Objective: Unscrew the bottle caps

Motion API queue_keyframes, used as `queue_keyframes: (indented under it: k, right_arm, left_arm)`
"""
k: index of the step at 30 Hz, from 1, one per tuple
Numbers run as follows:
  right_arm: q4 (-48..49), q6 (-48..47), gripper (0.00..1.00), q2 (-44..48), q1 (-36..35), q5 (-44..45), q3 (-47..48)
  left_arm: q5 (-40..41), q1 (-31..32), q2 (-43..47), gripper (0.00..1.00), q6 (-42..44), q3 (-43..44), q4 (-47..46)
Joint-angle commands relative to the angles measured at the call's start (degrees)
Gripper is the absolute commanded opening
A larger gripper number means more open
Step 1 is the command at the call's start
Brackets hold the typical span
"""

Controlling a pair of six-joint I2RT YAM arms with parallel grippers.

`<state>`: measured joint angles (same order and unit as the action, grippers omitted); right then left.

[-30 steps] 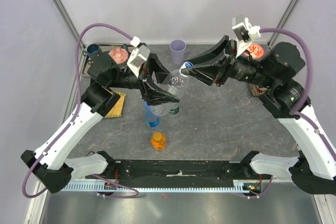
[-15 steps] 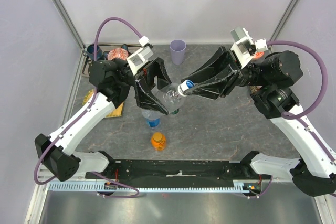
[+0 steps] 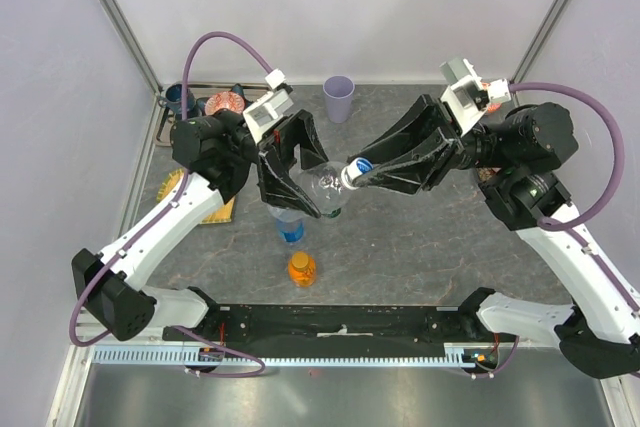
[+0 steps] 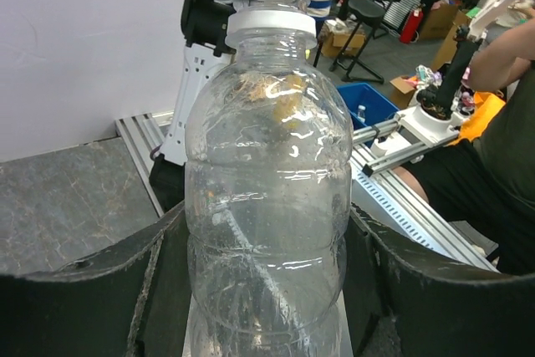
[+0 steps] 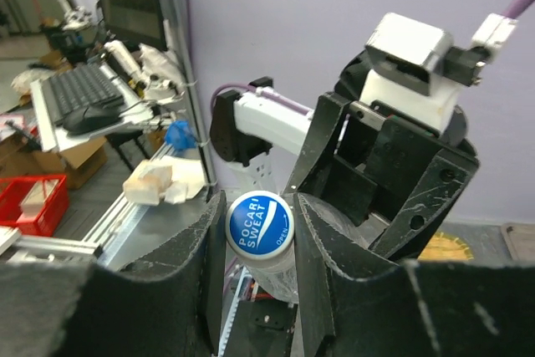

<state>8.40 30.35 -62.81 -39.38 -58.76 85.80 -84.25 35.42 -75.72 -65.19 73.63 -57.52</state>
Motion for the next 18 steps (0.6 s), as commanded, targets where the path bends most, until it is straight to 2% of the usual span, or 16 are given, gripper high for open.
queue_keyframes:
  k: [1, 2, 5, 8, 11, 12, 13, 14, 16, 18]
  right_arm:
    - [1.5, 0.6, 0.0, 3.5, -1.0, 7.7, 4.6]
    - [0.4, 0.2, 0.0, 3.4, -1.0, 12.8, 6.5]
    - [-5.8, -3.1, 0.0, 3.1, -1.1, 20.3, 9.5]
    - [-12.3, -7.2, 0.0, 4.0, -1.0, 33.0, 9.9]
    - [-22.5, -11.4, 0.0, 4.7, -1.1, 54.6, 9.0]
    - [-29.1, -11.7, 0.0, 4.4, -1.0, 60.9, 8.2]
    - [-31.9, -11.8, 0.0, 4.3, -1.0, 73.7, 6.8]
    - [-34.4, -11.3, 0.0, 4.3, -1.0, 77.9, 2.2]
    - [-38.0, -10.5, 0.0, 4.7, -0.8, 85.4, -4.4]
    - [-38.4, -7.3, 0.0, 5.1, -0.1, 85.3, -14.7]
  left_arm:
    - [4.8, -2.4, -0.5, 0.31, 0.4, -1.6, 5.9]
    - [5.0, -2.5, -0.2, 0.31, 1.2, -1.8, 6.9]
    - [5.3, -2.5, 1.0, 0.31, 5.1, -2.3, 11.8]
    - [5.8, -2.5, 2.2, 0.31, 8.6, -2.5, 15.7]
    - [7.0, -2.8, 3.9, 0.31, 11.2, -2.9, 18.7]
    - [8.2, -2.9, 4.4, 0.31, 12.7, -3.3, 19.9]
    - [9.0, -3.5, 5.4, 0.31, 13.8, -3.6, 20.9]
    - [10.1, -3.9, 7.5, 0.31, 15.3, -4.0, 24.8]
    - [15.4, -4.4, 10.5, 0.31, 23.1, -4.8, 30.9]
    - [23.5, -4.4, 15.5, 0.31, 32.6, -6.0, 40.4]
